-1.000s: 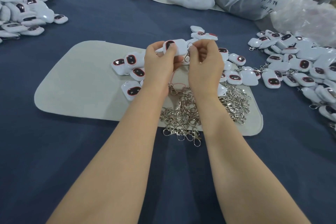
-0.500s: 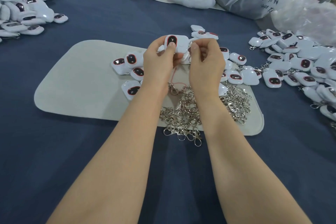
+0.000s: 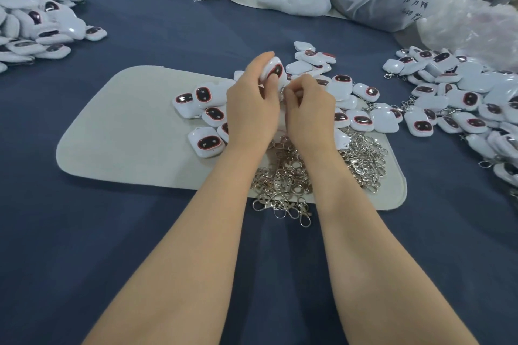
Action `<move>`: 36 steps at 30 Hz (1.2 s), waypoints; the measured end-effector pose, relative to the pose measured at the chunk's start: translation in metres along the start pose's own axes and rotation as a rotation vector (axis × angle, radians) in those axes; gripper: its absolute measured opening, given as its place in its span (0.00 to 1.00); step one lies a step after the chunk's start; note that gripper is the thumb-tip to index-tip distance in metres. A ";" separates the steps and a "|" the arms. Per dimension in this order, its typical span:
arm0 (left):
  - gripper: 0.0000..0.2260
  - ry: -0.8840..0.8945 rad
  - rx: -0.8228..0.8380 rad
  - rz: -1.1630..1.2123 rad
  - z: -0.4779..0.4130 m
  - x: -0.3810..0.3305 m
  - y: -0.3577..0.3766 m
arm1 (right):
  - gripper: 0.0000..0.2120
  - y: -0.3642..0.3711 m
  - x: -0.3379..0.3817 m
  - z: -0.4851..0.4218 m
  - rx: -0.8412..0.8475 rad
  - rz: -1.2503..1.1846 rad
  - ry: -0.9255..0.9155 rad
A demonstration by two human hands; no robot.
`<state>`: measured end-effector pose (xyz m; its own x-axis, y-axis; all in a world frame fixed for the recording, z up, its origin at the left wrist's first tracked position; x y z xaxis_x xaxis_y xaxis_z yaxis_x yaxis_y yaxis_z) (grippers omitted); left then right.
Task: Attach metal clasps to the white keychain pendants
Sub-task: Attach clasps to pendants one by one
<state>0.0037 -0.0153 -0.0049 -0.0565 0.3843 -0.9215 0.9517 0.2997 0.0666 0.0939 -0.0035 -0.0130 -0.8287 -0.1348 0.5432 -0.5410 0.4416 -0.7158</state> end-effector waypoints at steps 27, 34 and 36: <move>0.05 -0.341 -0.190 0.436 -0.007 -0.002 -0.006 | 0.04 -0.001 0.006 0.002 -0.163 -0.208 0.022; 0.05 -0.099 -0.093 0.281 -0.004 -0.006 -0.001 | 0.04 -0.001 0.004 0.004 -0.088 -0.188 0.028; 0.05 -0.070 -0.082 0.263 -0.004 -0.005 -0.002 | 0.05 -0.003 0.005 0.003 -0.071 -0.198 0.045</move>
<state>0.0013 -0.0138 0.0013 0.2127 0.3978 -0.8925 0.9030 0.2688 0.3351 0.0907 -0.0076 -0.0096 -0.6989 -0.1859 0.6906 -0.6799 0.4723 -0.5609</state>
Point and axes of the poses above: each hand's wrist, its own z-axis away from the middle knuckle, its own y-axis out of the palm, x = y × z, the point moved 1 cm from there along -z, towards the middle knuckle, and after that the axes turned 15 degrees about z, right-handed, at the moved point
